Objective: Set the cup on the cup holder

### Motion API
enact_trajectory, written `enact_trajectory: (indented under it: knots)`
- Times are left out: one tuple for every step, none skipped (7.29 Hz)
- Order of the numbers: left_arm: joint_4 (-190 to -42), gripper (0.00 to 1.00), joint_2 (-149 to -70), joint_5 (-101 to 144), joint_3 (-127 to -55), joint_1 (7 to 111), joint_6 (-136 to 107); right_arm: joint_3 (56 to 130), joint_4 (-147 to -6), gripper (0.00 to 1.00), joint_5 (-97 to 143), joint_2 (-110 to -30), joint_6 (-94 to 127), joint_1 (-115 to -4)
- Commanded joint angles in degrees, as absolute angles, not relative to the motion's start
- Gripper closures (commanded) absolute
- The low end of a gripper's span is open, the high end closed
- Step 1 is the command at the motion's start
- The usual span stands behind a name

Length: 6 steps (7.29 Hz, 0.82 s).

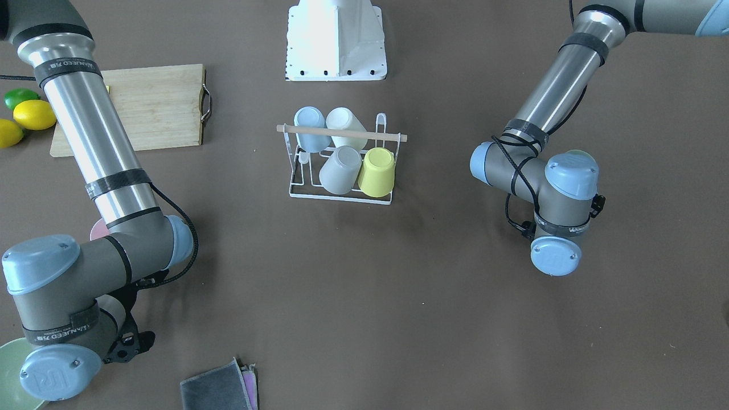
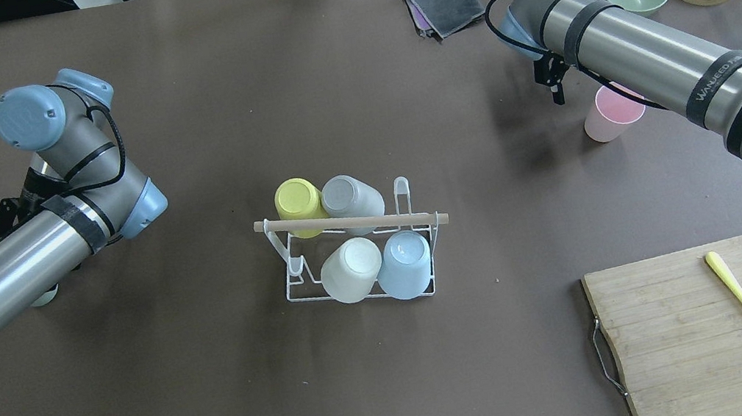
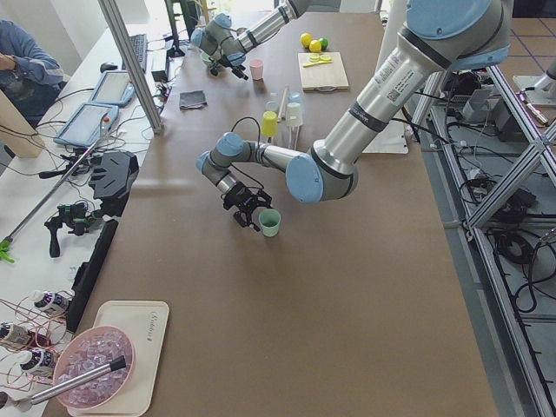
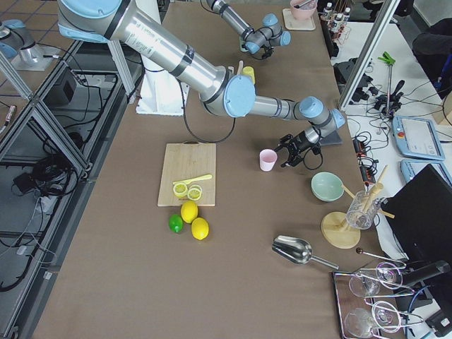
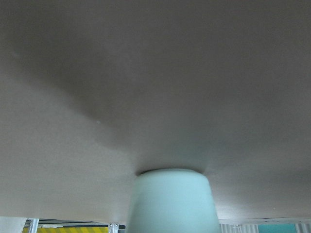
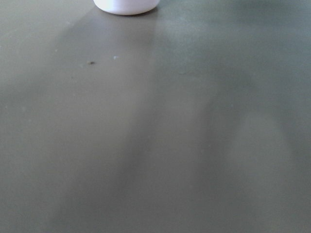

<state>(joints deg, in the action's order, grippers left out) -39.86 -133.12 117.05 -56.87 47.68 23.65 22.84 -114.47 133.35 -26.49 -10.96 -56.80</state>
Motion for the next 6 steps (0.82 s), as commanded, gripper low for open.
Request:
enact_trajectory:
  knots:
    - [-38.32,0.03,-132.98,116.37,-56.69,46.76,23.55,22.76,-117.50,0.00,131.41,-26.46,-14.40,-56.08]
    - [-38.32,0.03,-132.80,115.85,-56.43,46.67,23.55,22.68,-118.29,0.00,130.53,-26.46,-15.37,-55.64]
    - [-38.15,0.09,-132.72,115.67,-56.43,46.58,23.64,22.50,-118.39,0.00,130.00,-26.46,-15.38,-55.03]
    - [-38.06,0.17,-132.63,114.62,-56.43,46.58,23.64,22.33,-118.65,0.00,128.77,-26.46,-15.47,-54.24]
    - [-38.06,0.24,-132.63,114.17,-56.51,46.58,23.64,21.63,-118.74,0.00,128.15,-26.46,-15.47,-53.79]
    - [-38.06,0.38,-132.63,114.17,-56.43,46.58,23.64,20.49,-118.74,0.00,127.10,-26.19,-16.69,-53.70]
